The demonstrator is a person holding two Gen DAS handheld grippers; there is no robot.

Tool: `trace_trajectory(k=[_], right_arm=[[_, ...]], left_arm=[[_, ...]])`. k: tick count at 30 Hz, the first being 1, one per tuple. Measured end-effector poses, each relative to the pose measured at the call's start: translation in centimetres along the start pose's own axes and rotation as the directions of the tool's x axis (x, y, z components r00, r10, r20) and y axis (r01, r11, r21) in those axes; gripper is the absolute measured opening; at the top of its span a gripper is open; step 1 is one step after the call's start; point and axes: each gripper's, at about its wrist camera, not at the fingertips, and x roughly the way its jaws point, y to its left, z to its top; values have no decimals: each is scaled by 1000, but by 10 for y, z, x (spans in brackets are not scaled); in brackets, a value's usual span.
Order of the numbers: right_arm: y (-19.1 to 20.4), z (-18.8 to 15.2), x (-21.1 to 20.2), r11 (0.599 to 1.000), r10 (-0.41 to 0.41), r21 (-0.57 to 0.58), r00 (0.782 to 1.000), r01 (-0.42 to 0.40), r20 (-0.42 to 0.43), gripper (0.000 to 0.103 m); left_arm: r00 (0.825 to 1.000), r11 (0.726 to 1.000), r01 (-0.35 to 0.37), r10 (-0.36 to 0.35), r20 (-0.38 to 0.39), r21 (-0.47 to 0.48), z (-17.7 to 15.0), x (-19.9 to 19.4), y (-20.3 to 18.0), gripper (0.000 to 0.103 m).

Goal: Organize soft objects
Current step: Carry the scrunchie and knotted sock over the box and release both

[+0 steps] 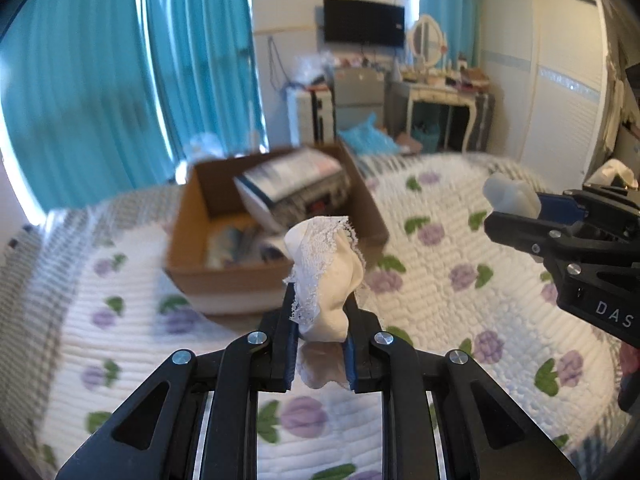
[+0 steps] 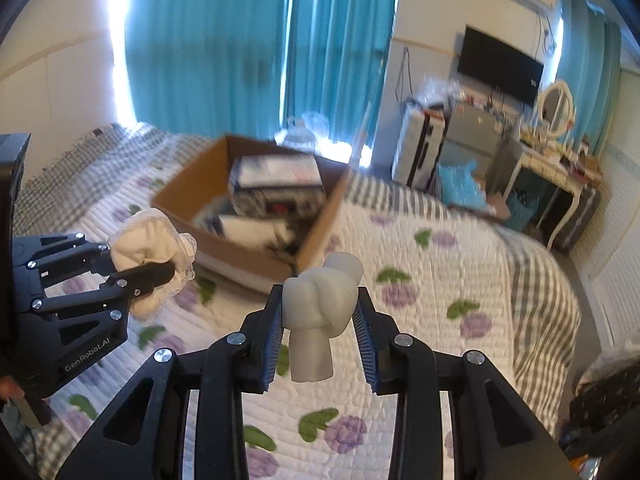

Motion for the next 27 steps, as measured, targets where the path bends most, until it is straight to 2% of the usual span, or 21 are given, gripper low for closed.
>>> trace_trajectory(k=[7, 13, 19, 22, 23, 26, 27], right_arm=[[29, 44, -34, 998, 17, -54, 995, -12, 98, 33], [40, 74, -27, 997, 48, -71, 990, -38, 136, 33], [45, 88, 15, 995, 79, -72, 989, -70, 126, 33], [45, 87, 46, 994, 86, -73, 991, -78, 101, 33], [45, 86, 56, 994, 86, -72, 992, -79, 92, 33], [41, 82, 88, 994, 92, -66, 994, -88, 57, 33], [40, 81, 97, 994, 95, -64, 994, -92, 47, 33]], left_arm=[[995, 999, -48, 46, 93, 20, 36, -34, 26, 18], [989, 993, -100, 92, 112, 67, 61, -22, 44, 18], [991, 989, -123, 118, 64, 83, 67, 35, 60, 18], [994, 993, -103, 100, 53, 57, 64, 62, 70, 20], [994, 994, -98, 95, 53, 50, 63, 73, 74, 25], [996, 996, -73, 71, 47, 53, 59, 91, 78, 26], [996, 995, -78, 76, 45, 62, 57, 98, 78, 39]])
